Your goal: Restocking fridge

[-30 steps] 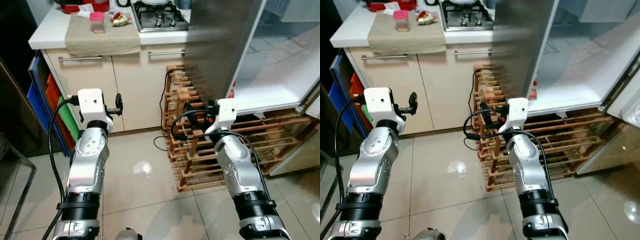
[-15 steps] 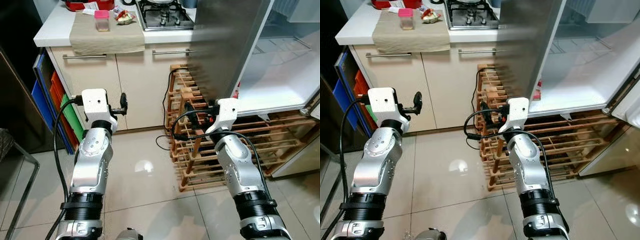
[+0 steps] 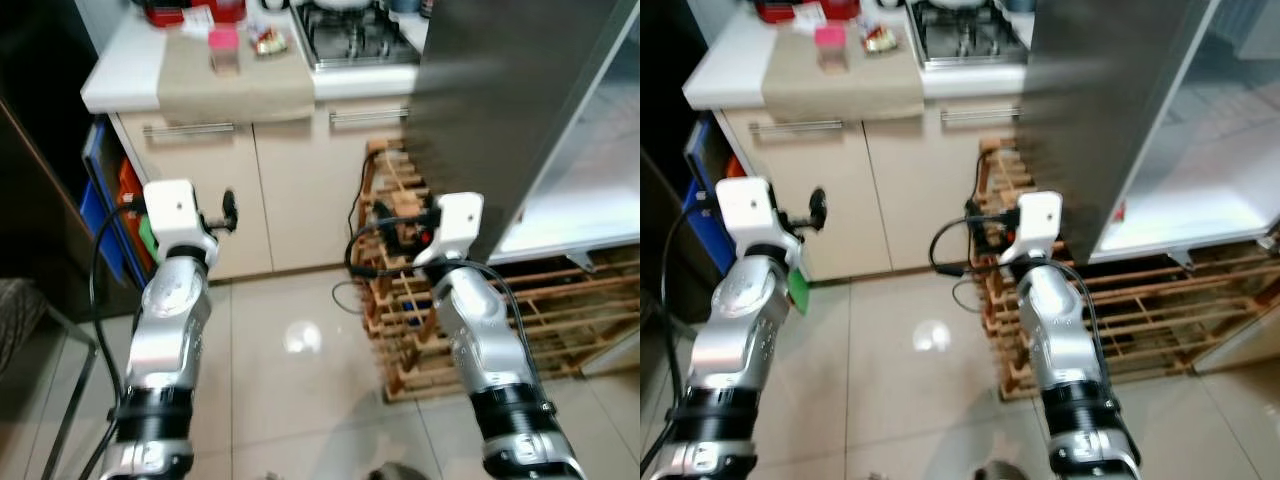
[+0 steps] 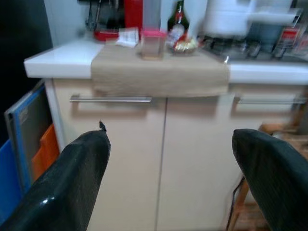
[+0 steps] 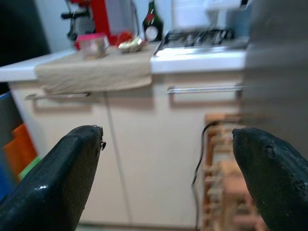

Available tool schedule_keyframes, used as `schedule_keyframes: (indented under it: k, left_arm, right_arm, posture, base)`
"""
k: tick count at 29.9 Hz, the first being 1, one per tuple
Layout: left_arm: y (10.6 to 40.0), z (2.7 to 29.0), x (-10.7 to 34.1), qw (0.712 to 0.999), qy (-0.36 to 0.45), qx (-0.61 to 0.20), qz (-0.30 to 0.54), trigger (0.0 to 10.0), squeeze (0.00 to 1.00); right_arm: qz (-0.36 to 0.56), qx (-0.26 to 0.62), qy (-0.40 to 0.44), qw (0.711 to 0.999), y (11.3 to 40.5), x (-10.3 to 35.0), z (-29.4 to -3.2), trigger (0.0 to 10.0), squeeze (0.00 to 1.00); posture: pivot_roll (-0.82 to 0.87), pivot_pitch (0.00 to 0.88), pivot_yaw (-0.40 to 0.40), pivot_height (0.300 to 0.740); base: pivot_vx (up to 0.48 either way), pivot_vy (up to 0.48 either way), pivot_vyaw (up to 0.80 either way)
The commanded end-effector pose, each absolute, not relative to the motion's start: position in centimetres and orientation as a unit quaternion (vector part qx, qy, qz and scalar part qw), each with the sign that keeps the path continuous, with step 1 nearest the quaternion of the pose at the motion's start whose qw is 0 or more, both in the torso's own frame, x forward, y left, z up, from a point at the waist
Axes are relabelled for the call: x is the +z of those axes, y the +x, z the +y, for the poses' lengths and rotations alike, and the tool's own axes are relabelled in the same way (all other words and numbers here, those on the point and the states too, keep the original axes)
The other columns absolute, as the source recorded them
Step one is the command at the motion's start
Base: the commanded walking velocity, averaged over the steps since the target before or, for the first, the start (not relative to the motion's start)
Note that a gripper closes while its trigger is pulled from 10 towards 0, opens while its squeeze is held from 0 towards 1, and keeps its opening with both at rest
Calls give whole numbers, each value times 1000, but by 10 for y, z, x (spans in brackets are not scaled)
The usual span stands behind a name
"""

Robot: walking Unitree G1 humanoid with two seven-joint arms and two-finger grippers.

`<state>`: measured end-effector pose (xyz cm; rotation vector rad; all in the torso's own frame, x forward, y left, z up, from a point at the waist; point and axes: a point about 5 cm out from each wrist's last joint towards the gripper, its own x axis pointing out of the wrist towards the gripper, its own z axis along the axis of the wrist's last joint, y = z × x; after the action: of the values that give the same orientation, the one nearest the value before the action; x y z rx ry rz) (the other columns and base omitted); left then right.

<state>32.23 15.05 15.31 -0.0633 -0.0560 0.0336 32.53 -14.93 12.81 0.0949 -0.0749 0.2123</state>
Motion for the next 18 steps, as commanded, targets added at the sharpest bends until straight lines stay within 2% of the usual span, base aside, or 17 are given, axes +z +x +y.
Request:
schedule_keyframes:
  k: [1,9,16,18]
  left_arm:
    - [320,158,149,999,-21,25,-19,10000,0]
    - [324,151,159,999,-8,-1,-42,10000,0]
    - [325,150,160,999,-10,-4,-45,10000,0]
    - [326,151,162,999,-11,-14,-49,10000,0]
  right_arm:
    - [-37,111,57,991,324,128,-140,10000,16]
    - [-36,81,50,995,327,128,-146,10000,0]
    - [-48,88,55,993,327,132,-141,10000,0]
    - [-48,92,40,994,327,132,-139,10000,0]
  posture:
    - [-11,0,10,740]
    - [-10,0,9,740]
    - [-13,0,13,740]
    - [-14,0,13,740]
  base:
    - [0,0,544]
    - [0,0,0]
    - [0,0,596]
    - [0,0,0]
